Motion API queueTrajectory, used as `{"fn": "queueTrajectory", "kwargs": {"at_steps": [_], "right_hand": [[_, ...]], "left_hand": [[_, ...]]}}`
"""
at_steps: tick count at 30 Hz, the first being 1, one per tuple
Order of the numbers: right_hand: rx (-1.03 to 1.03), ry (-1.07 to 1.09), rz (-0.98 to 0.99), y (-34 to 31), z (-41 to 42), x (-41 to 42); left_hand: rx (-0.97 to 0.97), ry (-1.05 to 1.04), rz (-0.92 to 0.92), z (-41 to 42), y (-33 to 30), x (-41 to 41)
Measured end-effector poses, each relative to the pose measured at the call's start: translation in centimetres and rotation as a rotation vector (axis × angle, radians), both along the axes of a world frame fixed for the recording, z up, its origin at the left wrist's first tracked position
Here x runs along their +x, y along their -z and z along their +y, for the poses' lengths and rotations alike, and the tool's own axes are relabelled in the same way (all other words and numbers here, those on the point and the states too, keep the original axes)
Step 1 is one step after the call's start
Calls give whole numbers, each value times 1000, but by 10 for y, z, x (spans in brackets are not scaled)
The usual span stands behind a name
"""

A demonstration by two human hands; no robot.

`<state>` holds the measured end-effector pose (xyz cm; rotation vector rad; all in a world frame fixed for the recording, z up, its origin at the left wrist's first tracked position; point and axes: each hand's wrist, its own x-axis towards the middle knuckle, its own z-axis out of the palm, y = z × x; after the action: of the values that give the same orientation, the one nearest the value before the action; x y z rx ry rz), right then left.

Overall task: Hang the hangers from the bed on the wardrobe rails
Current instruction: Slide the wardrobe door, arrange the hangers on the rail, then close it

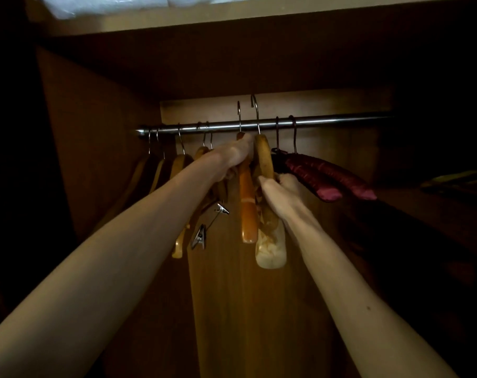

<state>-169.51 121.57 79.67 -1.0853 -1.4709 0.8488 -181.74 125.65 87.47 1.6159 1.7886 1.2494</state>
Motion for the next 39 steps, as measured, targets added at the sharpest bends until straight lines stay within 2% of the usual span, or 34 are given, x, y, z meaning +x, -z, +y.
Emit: {"fn": "queueTrajectory", "kwargs": {"at_steps": [8,20,23,27,29,32,35,39], "right_hand": [[-57,34,-35,8,25,-8],[-198,-30,-128,20,14,-3],[-147,-15,-178,26,-5,3],[-33,-14,-295,36,-43,9],[27,-26,-331,36,-64,9],[169,6,-371,36,-87,5],[261,3,-313,37,-98,2],[340,13,-280,43,-106,8]], "left_hand": [[-59,9,41,24,7,-2],[-117,0,51,24,24,0],[22,-90,293,11,21,-1],[332,-465,711,-15,16,-23],[313,-601,916,-23,16,-36],[153,-650,1039,-26,23,-44],[88,-650,1040,-21,33,-47],[32,-587,795,-14,41,-48]]}}
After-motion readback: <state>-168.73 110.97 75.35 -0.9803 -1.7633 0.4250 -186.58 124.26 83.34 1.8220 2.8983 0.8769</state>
